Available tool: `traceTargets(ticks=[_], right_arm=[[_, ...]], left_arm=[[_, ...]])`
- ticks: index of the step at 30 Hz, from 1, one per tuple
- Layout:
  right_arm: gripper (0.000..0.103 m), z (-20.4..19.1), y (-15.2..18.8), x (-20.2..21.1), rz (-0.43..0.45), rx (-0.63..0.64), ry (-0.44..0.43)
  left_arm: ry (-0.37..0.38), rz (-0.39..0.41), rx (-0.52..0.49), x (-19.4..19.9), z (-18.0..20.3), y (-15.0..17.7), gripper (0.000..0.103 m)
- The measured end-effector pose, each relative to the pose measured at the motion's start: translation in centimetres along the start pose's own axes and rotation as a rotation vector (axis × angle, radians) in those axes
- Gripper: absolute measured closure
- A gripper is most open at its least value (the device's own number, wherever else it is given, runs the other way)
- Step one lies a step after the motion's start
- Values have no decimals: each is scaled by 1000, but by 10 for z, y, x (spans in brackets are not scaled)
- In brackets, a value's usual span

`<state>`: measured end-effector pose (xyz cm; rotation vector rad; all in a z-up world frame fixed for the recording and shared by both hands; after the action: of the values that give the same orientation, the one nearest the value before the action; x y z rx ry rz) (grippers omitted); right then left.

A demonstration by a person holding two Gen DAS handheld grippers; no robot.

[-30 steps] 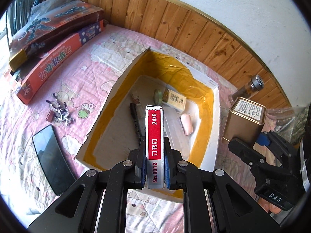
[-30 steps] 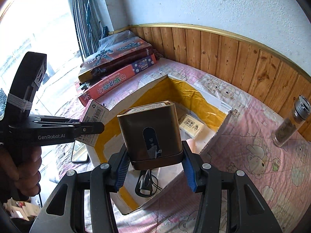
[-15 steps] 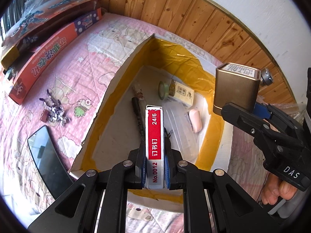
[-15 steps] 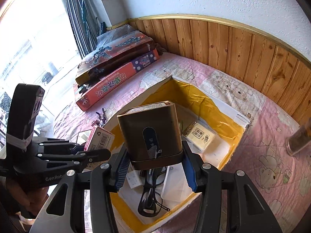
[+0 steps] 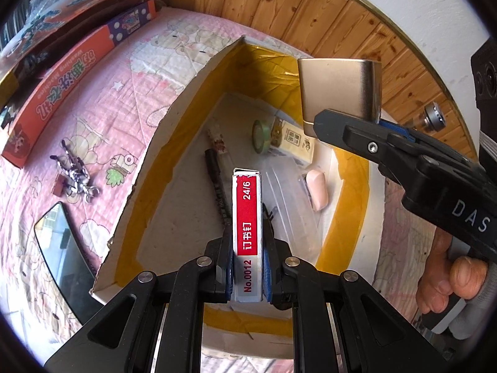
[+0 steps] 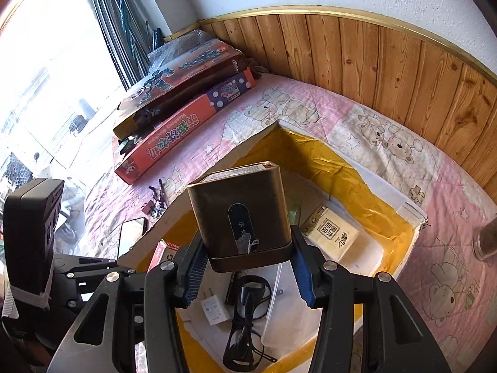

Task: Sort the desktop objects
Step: 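Carry the staple box and gold tin over the cardboard box with both grippers, then open the right gripper to drop the tin while the left gripper drops the staple box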

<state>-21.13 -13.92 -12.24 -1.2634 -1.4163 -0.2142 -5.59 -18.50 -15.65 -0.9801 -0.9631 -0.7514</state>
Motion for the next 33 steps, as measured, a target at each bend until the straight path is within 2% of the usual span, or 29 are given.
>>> traceTargets(ticks=[6, 16, 27, 33], right_arm=[[52, 11, -12, -17, -21, -29, 5], [52, 15, -34, -54, -59, -7, 20], [52, 18, -42, -97, -142, 39, 45], [52, 26, -45, -113, -178, 39, 58]], left_arm=[[52, -38, 44, -13, 5, -2, 89], [142, -95, 246, -36, 2, -7, 89], [177, -87, 374, -57, 5, -28, 89], [193, -84, 400, -68, 2, -40, 89]])
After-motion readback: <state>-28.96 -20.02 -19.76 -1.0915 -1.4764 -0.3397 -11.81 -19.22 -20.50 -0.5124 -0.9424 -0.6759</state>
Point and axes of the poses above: each gripper's, at about its wrist camera, not at the fingertips, and x roughly against the way its jaws point, z to its right, y to its underside, the point moved 9 cm from there along -x, roughly the way its jaws point, and after that the axes turned 6 degrees about -x, right-handed, at the moved point
